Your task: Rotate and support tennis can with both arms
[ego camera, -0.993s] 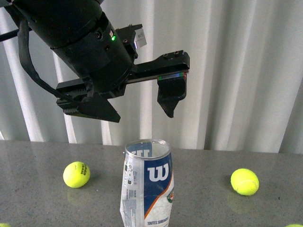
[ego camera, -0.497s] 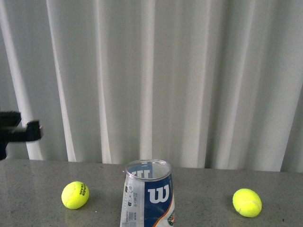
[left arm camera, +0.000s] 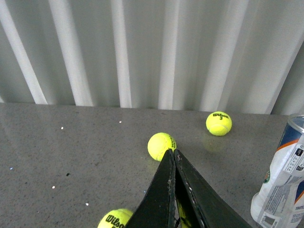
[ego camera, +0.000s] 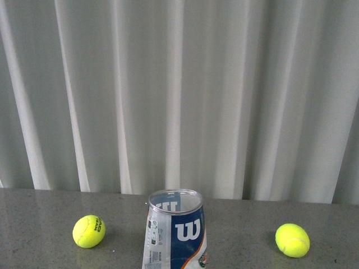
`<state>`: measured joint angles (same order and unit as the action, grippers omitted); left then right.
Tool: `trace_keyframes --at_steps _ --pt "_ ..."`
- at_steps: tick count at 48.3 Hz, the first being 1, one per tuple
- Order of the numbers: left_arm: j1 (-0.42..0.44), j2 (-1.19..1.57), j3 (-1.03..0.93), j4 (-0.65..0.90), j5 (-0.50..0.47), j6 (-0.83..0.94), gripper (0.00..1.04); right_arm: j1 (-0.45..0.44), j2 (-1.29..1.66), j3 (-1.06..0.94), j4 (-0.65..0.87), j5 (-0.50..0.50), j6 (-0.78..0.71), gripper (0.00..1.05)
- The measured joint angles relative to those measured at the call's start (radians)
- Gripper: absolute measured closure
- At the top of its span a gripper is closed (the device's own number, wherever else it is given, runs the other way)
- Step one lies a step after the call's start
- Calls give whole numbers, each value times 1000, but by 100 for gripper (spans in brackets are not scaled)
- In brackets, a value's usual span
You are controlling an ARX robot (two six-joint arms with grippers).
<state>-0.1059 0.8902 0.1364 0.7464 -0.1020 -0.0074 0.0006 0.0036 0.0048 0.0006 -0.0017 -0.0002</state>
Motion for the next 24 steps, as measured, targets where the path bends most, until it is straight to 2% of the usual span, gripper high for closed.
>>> trace_keyframes --at_steps 4,7,16,20,24 --pt "19 -61 -31 -34 17 0 101 0 0 0 0 0 0 7" --pt "81 -119 -52 -70 94 0 101 0 0 0 0 0 0 7" --pt "103 -225 -85 -140 98 0 101 0 0 0 0 0 0 7" --pt "103 -249 -111 -119 98 0 101 0 0 0 0 0 0 7" --pt "103 -317 -112 -184 101 0 101 0 0 0 0 0 0 7"
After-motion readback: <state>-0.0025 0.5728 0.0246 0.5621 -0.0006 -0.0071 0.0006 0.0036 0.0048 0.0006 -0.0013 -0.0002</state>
